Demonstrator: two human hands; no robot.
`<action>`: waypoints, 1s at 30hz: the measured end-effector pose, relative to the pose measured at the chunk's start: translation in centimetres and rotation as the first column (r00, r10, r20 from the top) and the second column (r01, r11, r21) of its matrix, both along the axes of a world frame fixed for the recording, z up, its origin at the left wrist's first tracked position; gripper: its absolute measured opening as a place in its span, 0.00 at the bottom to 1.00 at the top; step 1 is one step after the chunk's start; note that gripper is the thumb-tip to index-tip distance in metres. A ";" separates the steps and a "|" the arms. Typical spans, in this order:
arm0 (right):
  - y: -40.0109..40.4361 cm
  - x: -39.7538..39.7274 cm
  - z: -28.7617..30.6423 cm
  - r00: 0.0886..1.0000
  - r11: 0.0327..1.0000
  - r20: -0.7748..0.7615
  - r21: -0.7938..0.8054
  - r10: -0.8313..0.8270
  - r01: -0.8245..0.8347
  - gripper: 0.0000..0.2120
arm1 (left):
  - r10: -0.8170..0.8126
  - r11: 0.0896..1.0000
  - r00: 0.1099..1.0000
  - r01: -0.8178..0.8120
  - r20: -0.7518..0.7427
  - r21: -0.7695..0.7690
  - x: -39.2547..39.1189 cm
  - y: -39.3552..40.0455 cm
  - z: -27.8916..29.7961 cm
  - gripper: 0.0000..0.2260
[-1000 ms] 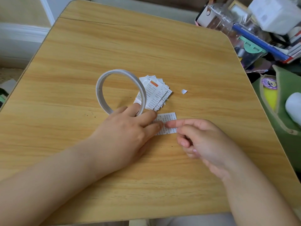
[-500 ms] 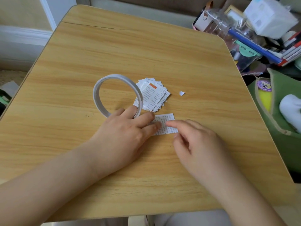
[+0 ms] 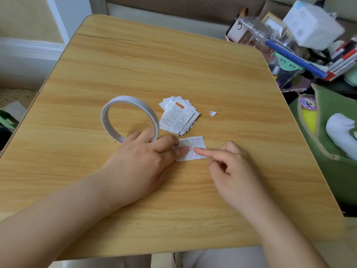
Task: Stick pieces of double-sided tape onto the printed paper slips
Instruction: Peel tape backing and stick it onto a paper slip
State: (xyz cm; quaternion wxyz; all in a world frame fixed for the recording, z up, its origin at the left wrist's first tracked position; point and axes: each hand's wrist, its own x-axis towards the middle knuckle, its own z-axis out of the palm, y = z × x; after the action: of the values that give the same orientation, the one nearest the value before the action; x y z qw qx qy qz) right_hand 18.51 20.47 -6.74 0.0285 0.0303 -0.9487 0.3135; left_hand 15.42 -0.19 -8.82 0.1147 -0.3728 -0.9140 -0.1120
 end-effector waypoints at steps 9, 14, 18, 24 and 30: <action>0.3 0.2 0.3 0.995 0.999 0.091 -0.043 0.038 -0.034 0.25 | 0.020 0.998 0.999 -0.021 0.027 0.054 0.5 -1.0 0.0 0.19; 1.3 0.0 0.9 0.993 0.987 0.112 -0.154 -0.032 0.049 0.20 | 0.041 0.994 0.998 -0.046 0.048 0.102 0.7 -1.0 0.1 0.19; 0.0 -1.7 2.1 0.997 0.998 -0.057 -0.026 -0.055 0.054 0.09 | 0.054 0.990 0.997 -0.062 0.063 0.129 1.0 -1.0 0.4 0.19; -5.0 -6.4 3.3 0.987 0.961 -0.027 0.233 0.157 -0.147 0.17 | 0.080 0.982 0.993 -0.092 0.082 0.167 2.0 -1.7 0.9 0.17; -5.7 -7.8 2.5 0.991 0.945 0.102 0.307 0.091 -0.118 0.19 | 0.100 0.974 0.987 -0.122 0.124 0.193 2.9 -2.1 0.3 0.17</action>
State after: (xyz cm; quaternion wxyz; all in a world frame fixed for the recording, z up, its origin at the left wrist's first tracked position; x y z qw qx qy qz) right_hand 10.75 14.82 -4.22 -0.0342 0.0711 -0.9837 0.1618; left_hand 18.31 -2.30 -8.53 0.1057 -0.3008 -0.9225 -0.2176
